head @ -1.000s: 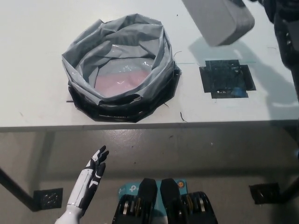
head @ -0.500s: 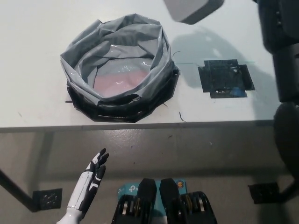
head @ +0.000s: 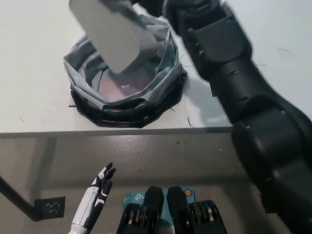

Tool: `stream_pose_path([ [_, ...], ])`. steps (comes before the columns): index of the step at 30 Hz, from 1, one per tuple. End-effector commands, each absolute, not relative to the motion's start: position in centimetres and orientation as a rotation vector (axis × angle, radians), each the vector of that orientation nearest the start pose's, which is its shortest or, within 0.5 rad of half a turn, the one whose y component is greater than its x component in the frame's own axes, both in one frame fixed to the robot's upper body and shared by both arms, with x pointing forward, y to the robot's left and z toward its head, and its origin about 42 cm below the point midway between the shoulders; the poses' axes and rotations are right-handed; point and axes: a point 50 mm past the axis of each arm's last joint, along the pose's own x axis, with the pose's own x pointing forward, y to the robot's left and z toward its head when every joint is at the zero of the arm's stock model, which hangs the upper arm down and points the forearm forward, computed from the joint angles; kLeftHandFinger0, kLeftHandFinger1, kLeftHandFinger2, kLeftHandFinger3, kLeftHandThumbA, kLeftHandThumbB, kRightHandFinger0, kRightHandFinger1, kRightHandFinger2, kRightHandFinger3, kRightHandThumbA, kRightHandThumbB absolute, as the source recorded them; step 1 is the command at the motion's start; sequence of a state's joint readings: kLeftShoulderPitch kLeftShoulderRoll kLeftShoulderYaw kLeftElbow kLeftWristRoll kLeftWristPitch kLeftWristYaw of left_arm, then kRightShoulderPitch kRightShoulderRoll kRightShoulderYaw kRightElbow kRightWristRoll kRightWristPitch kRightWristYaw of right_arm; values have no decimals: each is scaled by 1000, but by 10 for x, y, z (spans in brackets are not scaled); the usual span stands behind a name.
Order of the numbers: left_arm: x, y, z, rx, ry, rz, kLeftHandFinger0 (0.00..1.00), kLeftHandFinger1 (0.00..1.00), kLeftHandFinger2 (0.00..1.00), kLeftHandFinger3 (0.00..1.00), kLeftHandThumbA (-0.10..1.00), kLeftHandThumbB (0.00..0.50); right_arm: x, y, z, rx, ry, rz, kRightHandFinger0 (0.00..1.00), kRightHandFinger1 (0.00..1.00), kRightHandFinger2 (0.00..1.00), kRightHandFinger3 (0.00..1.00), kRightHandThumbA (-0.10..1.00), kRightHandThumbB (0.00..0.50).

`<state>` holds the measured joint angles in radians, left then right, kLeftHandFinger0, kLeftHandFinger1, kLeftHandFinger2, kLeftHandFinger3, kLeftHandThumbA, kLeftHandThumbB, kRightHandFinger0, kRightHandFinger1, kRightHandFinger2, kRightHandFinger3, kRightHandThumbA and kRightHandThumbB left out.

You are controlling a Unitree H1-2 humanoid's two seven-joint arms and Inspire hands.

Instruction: Use the right hand to pick up a small rectangular container and put it into a plastic bag and lift the bag

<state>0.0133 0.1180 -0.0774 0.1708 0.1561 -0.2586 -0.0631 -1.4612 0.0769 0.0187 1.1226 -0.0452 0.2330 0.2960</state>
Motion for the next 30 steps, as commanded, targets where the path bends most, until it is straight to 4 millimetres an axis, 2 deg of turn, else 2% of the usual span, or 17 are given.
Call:
stream_pose_path([
  [1, 275, 226, 74, 290, -147, -194, 1000, 1000, 1000, 1000, 1000, 299, 552, 39, 453, -470, -260, 578, 70, 516, 850, 829, -100, 170],
  [2, 276, 226, 74, 291, -149, -196, 1000, 1000, 1000, 1000, 1000, 298, 552, 41, 450, -497, -269, 573, 74, 516, 842, 826, -100, 173],
  [3, 276, 225, 74, 291, -152, -198, 1000, 1000, 1000, 1000, 1000, 300, 551, 43, 446, -535, -281, 565, 16, 472, 812, 809, -100, 175],
  [4, 277, 225, 75, 291, -155, -199, 1000, 1000, 1000, 1000, 1000, 302, 551, 45, 443, -557, -289, 560, 3, 422, 770, 772, -100, 177],
  [7, 279, 225, 77, 285, -164, -202, 1000, 1000, 1000, 1000, 1000, 310, 550, 50, 432, -627, -302, 541, 0, 366, 713, 680, -100, 184],
  [11, 281, 223, 80, 280, -167, -213, 1000, 1000, 1000, 1000, 1000, 316, 550, 51, 421, -690, -306, 519, 71, 489, 822, 743, -100, 165],
  [15, 282, 223, 81, 291, -169, -222, 1000, 1000, 1000, 1000, 1000, 319, 550, 50, 414, -721, -312, 513, 5, 455, 837, 764, -100, 148],
  [17, 283, 223, 82, 289, -171, -227, 1000, 1000, 1000, 1000, 1000, 328, 551, 48, 412, -732, -321, 507, 15, 478, 857, 770, -100, 155],
  [18, 284, 223, 82, 294, -173, -228, 1000, 1000, 1000, 1000, 1000, 339, 552, 46, 410, -755, -338, 474, 415, 828, 1000, 1000, 26, 211],
  [19, 284, 223, 83, 295, -175, -229, 1000, 1000, 1000, 1000, 1000, 337, 552, 45, 409, -760, -341, 467, 665, 1000, 1000, 1000, 193, 268],
  [20, 285, 223, 83, 296, -176, -230, 1000, 1000, 1000, 1000, 1000, 337, 553, 44, 409, -763, -343, 464, 818, 1000, 1000, 1000, 262, 284],
  [21, 285, 222, 83, 296, -177, -230, 1000, 1000, 1000, 1000, 1000, 337, 553, 44, 409, -763, -342, 465, 818, 1000, 1000, 1000, 262, 284],
  [22, 285, 222, 83, 301, -179, -232, 1000, 1000, 1000, 1000, 1000, 342, 553, 43, 409, -747, -326, 484, 1000, 1000, 1000, 1000, 414, 341],
  [23, 286, 222, 84, 311, -181, -232, 1000, 1000, 1000, 1000, 1000, 342, 554, 42, 409, -750, -310, 507, 1000, 1000, 1000, 1000, 510, 375],
  [24, 286, 222, 84, 313, -181, -232, 1000, 1000, 1000, 1000, 1000, 342, 554, 42, 410, -752, -307, 511, 1000, 1000, 1000, 1000, 529, 372],
  [26, 287, 222, 84, 303, -179, -234, 1000, 1000, 1000, 1000, 1000, 349, 554, 41, 410, -838, -327, 503, 1000, 1000, 1000, 1000, 698, 390],
  [30, 287, 222, 85, 314, -183, -242, 1000, 1000, 1000, 1000, 1000, 346, 556, 38, 410, -903, -356, 482, 1000, 1000, 1000, 1000, 774, 422],
])
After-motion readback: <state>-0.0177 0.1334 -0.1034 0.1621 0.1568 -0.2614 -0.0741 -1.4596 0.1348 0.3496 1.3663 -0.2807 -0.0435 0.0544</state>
